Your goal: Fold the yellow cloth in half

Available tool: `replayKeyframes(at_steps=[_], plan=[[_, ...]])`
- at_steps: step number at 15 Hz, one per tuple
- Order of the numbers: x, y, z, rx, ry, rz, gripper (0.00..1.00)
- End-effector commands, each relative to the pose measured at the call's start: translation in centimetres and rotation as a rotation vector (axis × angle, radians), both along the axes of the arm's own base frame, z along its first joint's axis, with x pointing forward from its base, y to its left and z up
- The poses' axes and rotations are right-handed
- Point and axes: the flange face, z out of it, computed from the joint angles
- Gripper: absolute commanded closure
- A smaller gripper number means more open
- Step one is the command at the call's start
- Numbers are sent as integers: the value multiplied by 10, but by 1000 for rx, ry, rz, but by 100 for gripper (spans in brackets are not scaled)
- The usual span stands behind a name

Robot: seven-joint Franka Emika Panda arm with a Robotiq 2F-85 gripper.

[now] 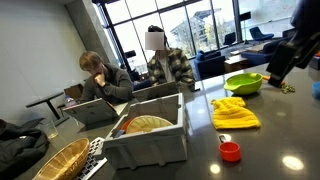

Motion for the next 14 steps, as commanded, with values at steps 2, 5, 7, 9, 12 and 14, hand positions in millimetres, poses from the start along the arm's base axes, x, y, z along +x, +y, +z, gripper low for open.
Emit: replayKeyframes(at_steps=[2, 5, 7, 9, 12, 14], plan=[[15, 73, 4, -82, -67, -28, 0], [32, 92, 8, -183, -168, -77, 0], [42, 101, 13, -229, -203, -105, 0], [48, 110, 16, -252, -199, -112, 0], [50, 117, 12, -285, -113, -97, 0], [53, 122, 9, -272, -37, -83, 0]])
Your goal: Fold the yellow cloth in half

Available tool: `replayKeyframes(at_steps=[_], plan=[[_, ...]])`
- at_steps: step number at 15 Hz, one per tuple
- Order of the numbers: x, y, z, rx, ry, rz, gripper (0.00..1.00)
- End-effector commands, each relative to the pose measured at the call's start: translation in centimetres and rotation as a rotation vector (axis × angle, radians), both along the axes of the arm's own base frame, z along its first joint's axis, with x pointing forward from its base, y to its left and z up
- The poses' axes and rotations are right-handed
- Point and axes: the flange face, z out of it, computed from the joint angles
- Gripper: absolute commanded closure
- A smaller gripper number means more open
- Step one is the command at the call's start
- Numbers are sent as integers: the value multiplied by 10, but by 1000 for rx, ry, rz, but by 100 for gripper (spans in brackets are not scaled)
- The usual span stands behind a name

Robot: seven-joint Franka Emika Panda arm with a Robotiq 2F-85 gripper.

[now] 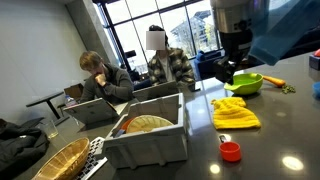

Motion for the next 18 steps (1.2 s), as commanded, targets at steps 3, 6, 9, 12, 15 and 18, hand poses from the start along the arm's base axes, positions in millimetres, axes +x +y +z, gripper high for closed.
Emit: replayKeyframes(at_steps=[3, 6, 9, 12, 15, 18], plan=[[18, 9, -3, 48, 194, 1, 0], [31, 4, -8, 59, 256, -14, 0], [43, -7, -18, 48, 335, -43, 0], [55, -24, -39, 7, 429, -93, 0], [68, -42, -70, -68, 523, -157, 0], [84, -40, -102, -148, 571, -197, 0]])
